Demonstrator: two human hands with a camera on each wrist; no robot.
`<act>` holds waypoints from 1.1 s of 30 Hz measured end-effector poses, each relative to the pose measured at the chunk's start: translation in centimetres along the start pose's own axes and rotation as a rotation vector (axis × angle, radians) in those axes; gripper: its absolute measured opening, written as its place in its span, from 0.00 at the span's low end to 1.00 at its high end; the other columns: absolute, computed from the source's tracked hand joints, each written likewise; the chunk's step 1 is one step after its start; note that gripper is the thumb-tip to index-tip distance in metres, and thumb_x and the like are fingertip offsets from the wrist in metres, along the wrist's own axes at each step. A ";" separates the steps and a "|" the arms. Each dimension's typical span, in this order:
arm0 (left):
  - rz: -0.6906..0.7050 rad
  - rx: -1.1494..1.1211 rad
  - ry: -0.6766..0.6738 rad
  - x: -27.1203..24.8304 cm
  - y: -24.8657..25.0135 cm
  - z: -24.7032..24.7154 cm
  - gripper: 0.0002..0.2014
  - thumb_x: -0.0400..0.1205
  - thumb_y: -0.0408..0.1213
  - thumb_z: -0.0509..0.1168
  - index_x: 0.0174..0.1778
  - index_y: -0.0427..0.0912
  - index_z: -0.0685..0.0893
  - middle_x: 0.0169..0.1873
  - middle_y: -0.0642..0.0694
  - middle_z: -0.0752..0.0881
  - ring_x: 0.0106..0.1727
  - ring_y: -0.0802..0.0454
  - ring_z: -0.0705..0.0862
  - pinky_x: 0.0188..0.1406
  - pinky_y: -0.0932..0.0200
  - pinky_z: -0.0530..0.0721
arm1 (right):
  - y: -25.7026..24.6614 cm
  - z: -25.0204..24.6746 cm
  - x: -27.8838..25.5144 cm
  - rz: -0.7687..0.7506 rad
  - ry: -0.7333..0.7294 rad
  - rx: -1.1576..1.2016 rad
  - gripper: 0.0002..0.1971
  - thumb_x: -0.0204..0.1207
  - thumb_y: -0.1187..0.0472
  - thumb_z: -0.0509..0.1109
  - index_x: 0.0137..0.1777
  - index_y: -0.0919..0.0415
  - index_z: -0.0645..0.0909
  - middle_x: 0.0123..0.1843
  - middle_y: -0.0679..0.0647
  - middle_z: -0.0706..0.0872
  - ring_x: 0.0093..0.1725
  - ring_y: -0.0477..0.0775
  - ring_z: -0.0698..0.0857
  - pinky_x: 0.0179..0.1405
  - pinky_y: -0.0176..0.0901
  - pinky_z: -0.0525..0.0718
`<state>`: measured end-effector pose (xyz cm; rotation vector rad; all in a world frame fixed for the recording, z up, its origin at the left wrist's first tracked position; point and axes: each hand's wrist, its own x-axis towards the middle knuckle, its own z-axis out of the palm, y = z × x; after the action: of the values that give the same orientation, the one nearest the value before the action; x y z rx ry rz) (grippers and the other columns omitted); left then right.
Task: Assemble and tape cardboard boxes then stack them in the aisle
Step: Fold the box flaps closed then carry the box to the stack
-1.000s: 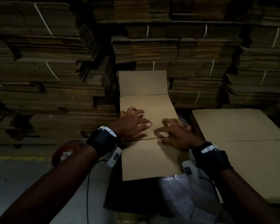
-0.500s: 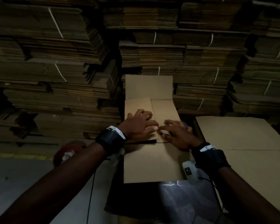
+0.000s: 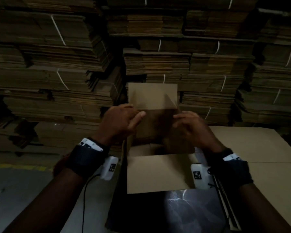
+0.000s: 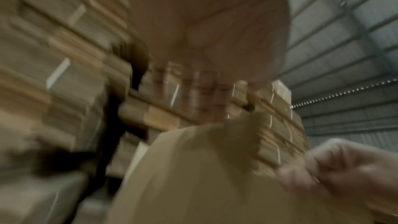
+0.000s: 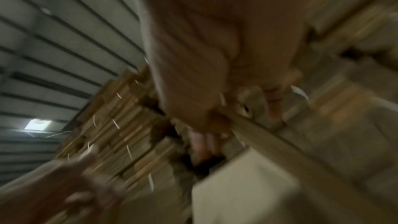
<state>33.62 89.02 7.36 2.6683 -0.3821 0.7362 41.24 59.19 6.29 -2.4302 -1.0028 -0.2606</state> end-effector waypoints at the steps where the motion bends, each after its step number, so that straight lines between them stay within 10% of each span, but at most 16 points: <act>1: -0.034 0.089 0.037 -0.4 -0.1 -0.8 0.33 0.89 0.62 0.46 0.34 0.47 0.88 0.34 0.48 0.89 0.48 0.47 0.89 0.40 0.52 0.77 | 0.5 -1.2 -0.1 0.046 -0.001 -0.096 0.22 0.72 0.74 0.75 0.56 0.45 0.89 0.73 0.51 0.84 0.78 0.59 0.76 0.74 0.68 0.76; 3: -0.182 0.306 0.035 -1.5 0.0 -2.0 0.35 0.89 0.62 0.46 0.22 0.45 0.78 0.21 0.48 0.77 0.25 0.50 0.76 0.33 0.54 0.65 | 1.5 -2.8 -0.7 0.271 -0.098 -0.346 0.19 0.77 0.65 0.73 0.61 0.41 0.85 0.81 0.50 0.75 0.84 0.54 0.67 0.79 0.68 0.67; 5: -0.395 0.424 -0.114 -2.6 0.4 -2.8 0.33 0.88 0.64 0.49 0.25 0.45 0.76 0.24 0.46 0.78 0.26 0.50 0.72 0.35 0.54 0.65 | 2.5 -3.2 -1.4 0.487 -0.252 -0.495 0.18 0.81 0.52 0.71 0.70 0.44 0.81 0.87 0.55 0.66 0.89 0.54 0.55 0.82 0.72 0.52; 9: -0.664 0.270 -0.720 -4.6 -0.6 -0.9 0.51 0.73 0.83 0.45 0.70 0.41 0.79 0.70 0.32 0.81 0.66 0.37 0.80 0.63 0.45 0.79 | 3.3 -0.8 -2.8 0.780 -0.697 -0.294 0.62 0.61 0.18 0.71 0.89 0.51 0.55 0.92 0.60 0.48 0.90 0.65 0.42 0.85 0.74 0.48; 13: -0.727 -0.015 -1.060 -6.9 -1.8 3.7 0.79 0.51 0.90 0.62 0.89 0.46 0.37 0.89 0.36 0.44 0.88 0.35 0.50 0.84 0.36 0.60 | 3.2 2.7 -5.1 0.683 -0.767 0.063 0.84 0.44 0.21 0.81 0.90 0.53 0.31 0.92 0.58 0.43 0.90 0.62 0.48 0.87 0.58 0.56; 15: -0.681 -0.189 -1.014 -8.6 -1.9 6.3 0.82 0.52 0.85 0.70 0.87 0.42 0.30 0.89 0.39 0.51 0.87 0.40 0.58 0.83 0.44 0.66 | 3.8 4.5 -6.1 0.633 -0.536 0.167 0.79 0.44 0.26 0.87 0.89 0.51 0.42 0.86 0.53 0.62 0.84 0.62 0.67 0.81 0.58 0.71; 20: -0.649 -0.494 -0.477 -12.6 -0.8 11.4 0.61 0.62 0.76 0.75 0.87 0.58 0.53 0.70 0.55 0.85 0.64 0.59 0.86 0.64 0.53 0.86 | 4.4 6.4 -8.4 0.617 -0.258 0.187 0.67 0.52 0.28 0.86 0.87 0.41 0.51 0.63 0.55 0.89 0.60 0.56 0.88 0.61 0.60 0.87; 27: -0.670 -0.402 -0.335 -12.9 1.2 12.7 0.56 0.70 0.75 0.67 0.89 0.54 0.51 0.70 0.41 0.85 0.64 0.41 0.87 0.60 0.43 0.87 | 3.1 5.3 -6.8 0.655 -0.292 0.111 0.57 0.65 0.43 0.87 0.87 0.48 0.53 0.73 0.60 0.83 0.68 0.63 0.84 0.60 0.49 0.81; 30: -0.726 -0.376 -0.348 -13.2 2.2 13.1 0.61 0.67 0.82 0.61 0.89 0.53 0.45 0.78 0.38 0.76 0.72 0.35 0.81 0.66 0.39 0.83 | 1.9 4.7 -4.5 0.738 -0.512 -0.192 0.55 0.70 0.41 0.82 0.86 0.54 0.50 0.79 0.66 0.73 0.75 0.70 0.75 0.68 0.60 0.76; 33: -0.762 -0.387 -0.366 -13.3 3.7 13.1 0.63 0.68 0.82 0.61 0.89 0.51 0.42 0.85 0.40 0.66 0.80 0.35 0.72 0.75 0.37 0.76 | -1.4 5.4 -1.8 0.500 -0.552 -0.300 0.40 0.74 0.40 0.75 0.82 0.49 0.61 0.78 0.60 0.73 0.76 0.68 0.73 0.73 0.68 0.75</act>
<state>27.12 82.64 -9.35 2.2846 0.3694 -0.0578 38.89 61.75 1.52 -3.0107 -0.5403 0.4895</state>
